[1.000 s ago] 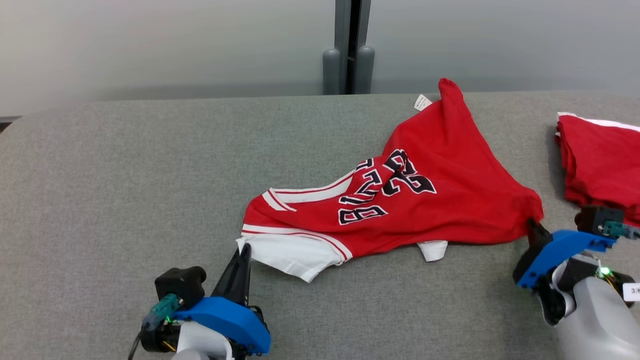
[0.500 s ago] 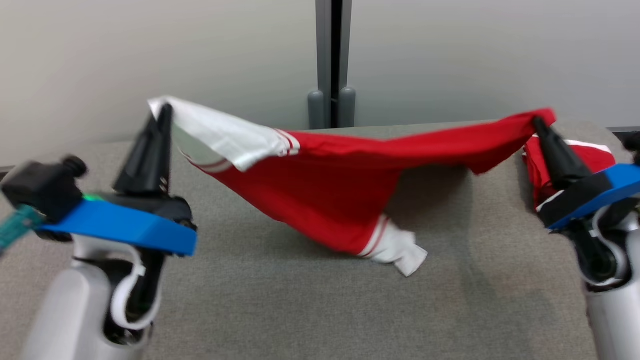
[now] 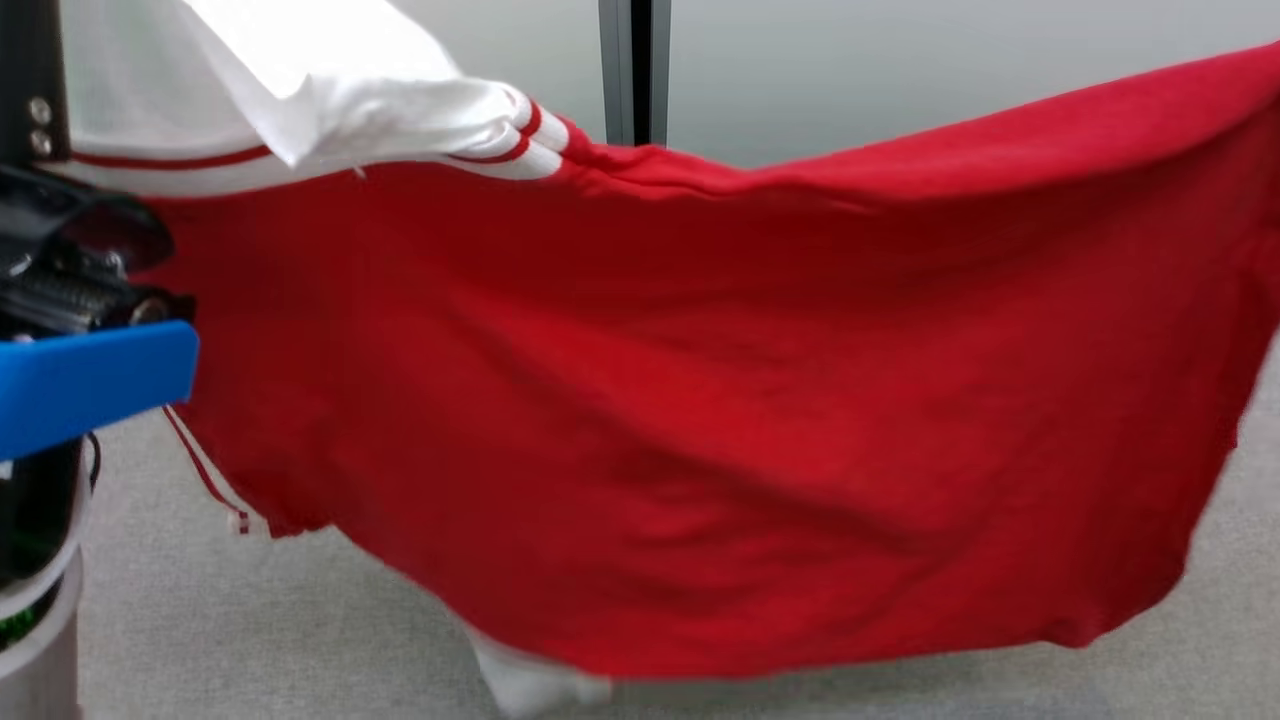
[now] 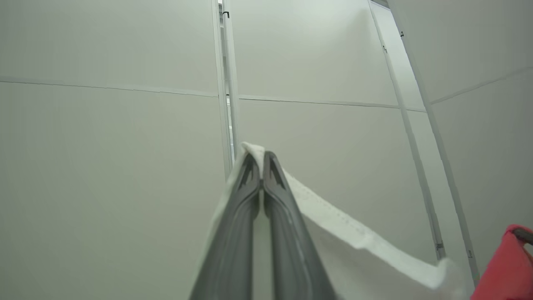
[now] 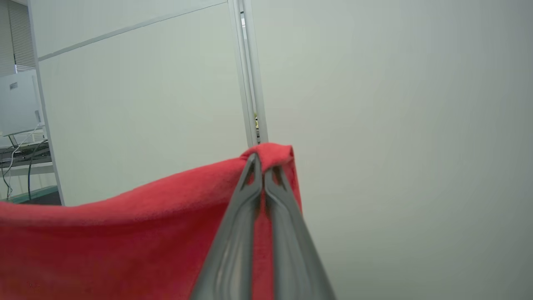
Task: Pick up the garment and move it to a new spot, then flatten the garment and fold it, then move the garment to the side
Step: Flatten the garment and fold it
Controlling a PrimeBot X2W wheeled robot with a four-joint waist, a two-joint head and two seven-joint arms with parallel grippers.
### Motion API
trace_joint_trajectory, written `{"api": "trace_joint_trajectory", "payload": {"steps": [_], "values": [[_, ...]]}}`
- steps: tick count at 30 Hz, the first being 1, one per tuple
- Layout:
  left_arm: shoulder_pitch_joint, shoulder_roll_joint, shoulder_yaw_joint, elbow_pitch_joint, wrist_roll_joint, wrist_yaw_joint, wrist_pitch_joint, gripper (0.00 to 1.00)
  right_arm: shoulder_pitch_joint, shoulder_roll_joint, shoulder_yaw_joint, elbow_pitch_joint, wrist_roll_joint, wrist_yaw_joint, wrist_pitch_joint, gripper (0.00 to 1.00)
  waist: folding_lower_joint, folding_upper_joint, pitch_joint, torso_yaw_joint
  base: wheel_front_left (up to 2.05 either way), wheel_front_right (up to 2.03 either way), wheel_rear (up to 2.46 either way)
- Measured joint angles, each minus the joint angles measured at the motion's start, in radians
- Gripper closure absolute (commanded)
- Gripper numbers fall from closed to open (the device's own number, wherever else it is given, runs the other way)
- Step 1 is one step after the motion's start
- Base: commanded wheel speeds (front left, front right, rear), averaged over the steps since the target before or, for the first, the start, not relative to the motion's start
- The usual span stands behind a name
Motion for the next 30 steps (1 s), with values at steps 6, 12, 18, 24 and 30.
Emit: {"api": "trace_joint_trajectory", "payload": {"steps": [6,12,18,24,30], "values": [[-0.142,0.02,-0.049,0.063,0.04,-0.034,0.028,1.0,-0.058,0.01,-0.007,-0.031,-0.087,0.0,0.046,1.0,0.0001,0.0,0.101,-0.011,0.0,0.0,0.0],[-0.32,0.026,-0.065,0.242,0.084,-0.073,-0.007,1.0,-0.256,0.021,0.03,0.126,-0.166,0.0,-0.024,1.0,0.0004,0.0,0.252,-0.031,0.0,0.0,0.0],[-0.628,0.034,-0.123,0.495,0.199,-0.117,-0.074,1.0,-0.588,0.016,0.061,0.387,-0.302,0.0,-0.137,1.0,0.0006,0.0,0.382,-0.024,0.0,0.0,0.0],[-0.861,-0.04,-0.162,0.736,0.258,-0.119,-0.193,1.0,-0.816,0.023,0.095,0.648,-0.462,0.0,-0.234,1.0,0.0006,0.0,0.449,0.016,0.0,0.0,0.0],[-0.854,-0.106,-0.214,0.866,0.253,-0.127,-0.278,1.0,-0.875,0.041,0.104,0.87,-0.606,0.0,-0.347,1.0,0.0005,0.0,0.515,0.054,0.0,0.0,0.0]]}}
